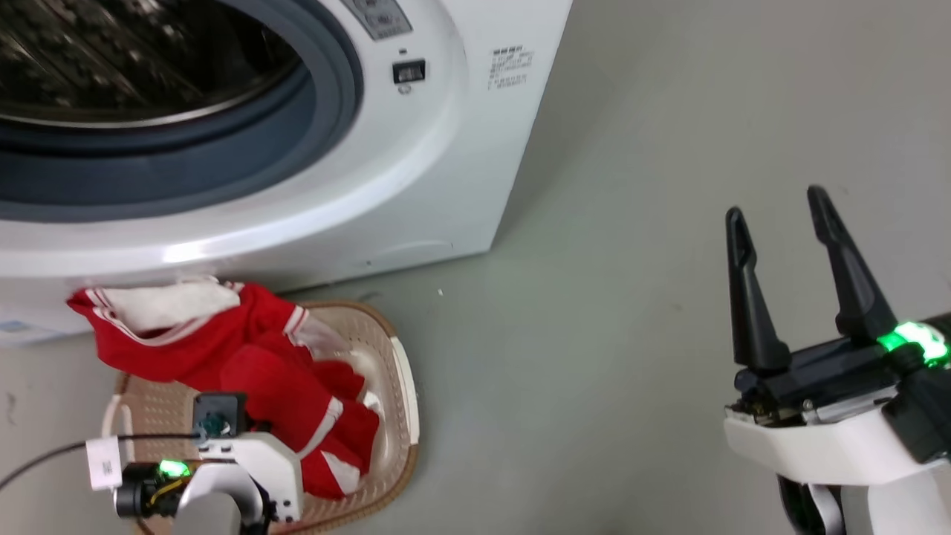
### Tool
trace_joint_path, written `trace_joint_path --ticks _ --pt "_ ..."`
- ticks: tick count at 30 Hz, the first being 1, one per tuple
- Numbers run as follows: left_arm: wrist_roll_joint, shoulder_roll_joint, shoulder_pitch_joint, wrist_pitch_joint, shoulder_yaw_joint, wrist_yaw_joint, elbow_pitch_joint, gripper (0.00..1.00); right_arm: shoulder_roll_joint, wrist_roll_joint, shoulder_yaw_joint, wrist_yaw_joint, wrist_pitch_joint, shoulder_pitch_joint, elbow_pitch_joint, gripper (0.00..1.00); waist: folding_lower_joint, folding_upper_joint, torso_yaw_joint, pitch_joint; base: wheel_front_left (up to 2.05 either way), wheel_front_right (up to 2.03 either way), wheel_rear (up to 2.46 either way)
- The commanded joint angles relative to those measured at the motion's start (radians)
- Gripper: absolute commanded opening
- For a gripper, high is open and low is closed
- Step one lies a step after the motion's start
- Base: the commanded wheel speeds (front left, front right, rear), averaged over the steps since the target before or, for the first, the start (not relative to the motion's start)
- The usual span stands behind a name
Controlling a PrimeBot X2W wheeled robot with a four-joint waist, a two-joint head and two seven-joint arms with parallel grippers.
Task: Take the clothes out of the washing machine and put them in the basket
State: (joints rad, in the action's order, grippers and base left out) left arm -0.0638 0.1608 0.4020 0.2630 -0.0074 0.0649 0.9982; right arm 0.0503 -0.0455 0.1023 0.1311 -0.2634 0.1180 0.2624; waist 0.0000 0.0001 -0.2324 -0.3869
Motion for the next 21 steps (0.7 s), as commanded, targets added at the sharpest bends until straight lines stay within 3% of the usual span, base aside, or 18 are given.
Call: trace_joint_path --ticks 1,10,21 --pt "0.006 0.010 0.022 0.003 -0.002 0.002 0.011 0.00 0.000 -0.008 0.001 -0.001 -0.002 0.020 0.005 1.00 0.0000 -0.0001 -0.017 -0.076 0.00 0.00 0.00" --pt "0.032 0.064 0.217 -0.021 -0.038 -0.008 0.208 0.00 0.000 -0.037 -0.006 -0.001 -0.002 0.105 0.030 1.00 0.0000 -0.0001 -0.042 -0.261 0.00 0.00 0.00" --pt "0.052 0.094 0.319 -0.103 -0.080 -0.034 0.276 0.00 0.000 -0.059 -0.019 -0.001 -0.002 0.159 0.046 1.00 0.0000 -0.0001 -0.044 -0.378 0.00 0.00 0.00"
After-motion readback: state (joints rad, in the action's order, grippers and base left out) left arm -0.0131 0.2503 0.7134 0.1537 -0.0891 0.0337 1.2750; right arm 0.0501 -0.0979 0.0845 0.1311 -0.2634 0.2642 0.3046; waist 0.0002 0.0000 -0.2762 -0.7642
